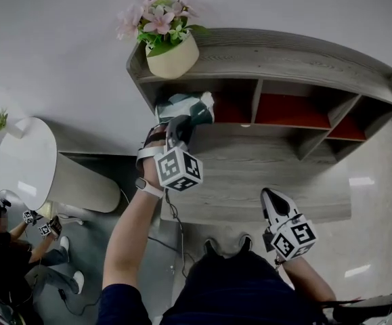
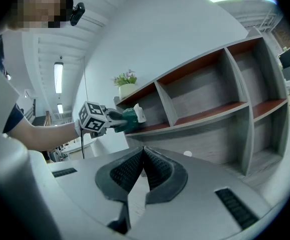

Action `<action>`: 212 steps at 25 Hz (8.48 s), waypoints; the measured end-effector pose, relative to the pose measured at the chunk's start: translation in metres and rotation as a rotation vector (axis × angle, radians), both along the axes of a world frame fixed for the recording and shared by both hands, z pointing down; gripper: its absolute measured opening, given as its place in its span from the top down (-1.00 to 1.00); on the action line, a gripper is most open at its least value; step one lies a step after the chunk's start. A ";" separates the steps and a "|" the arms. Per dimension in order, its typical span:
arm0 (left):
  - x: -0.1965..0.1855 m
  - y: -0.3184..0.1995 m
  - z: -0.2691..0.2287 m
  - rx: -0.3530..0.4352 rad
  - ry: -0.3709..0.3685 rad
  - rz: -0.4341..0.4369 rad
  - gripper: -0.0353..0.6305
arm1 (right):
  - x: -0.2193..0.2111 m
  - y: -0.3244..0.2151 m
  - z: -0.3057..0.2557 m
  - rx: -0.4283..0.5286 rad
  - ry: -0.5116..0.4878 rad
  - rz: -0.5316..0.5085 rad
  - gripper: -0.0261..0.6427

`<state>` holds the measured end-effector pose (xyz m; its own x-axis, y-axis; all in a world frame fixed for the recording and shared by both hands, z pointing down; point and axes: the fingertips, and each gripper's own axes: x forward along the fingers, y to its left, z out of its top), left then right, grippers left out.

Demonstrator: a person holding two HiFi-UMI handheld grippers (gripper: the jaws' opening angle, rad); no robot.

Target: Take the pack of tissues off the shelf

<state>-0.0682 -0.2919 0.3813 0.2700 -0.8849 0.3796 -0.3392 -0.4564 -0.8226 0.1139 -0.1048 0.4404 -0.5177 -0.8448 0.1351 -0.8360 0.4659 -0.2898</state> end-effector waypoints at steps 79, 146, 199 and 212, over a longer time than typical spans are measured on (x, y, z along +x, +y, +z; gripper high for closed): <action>-0.021 0.048 0.336 -0.359 -0.049 0.062 0.62 | -0.012 -0.027 0.051 -0.157 0.084 0.041 0.89; -0.049 0.124 0.058 -0.144 0.901 -0.192 0.75 | -0.045 -0.068 -0.016 0.088 0.093 -0.151 0.89; -0.083 0.179 0.004 -0.052 1.096 -0.231 0.84 | -0.084 -0.046 -0.053 0.188 0.093 -0.162 0.89; -0.087 0.179 0.009 -0.063 1.102 -0.232 0.84 | -0.084 -0.045 -0.051 0.182 0.096 -0.150 0.89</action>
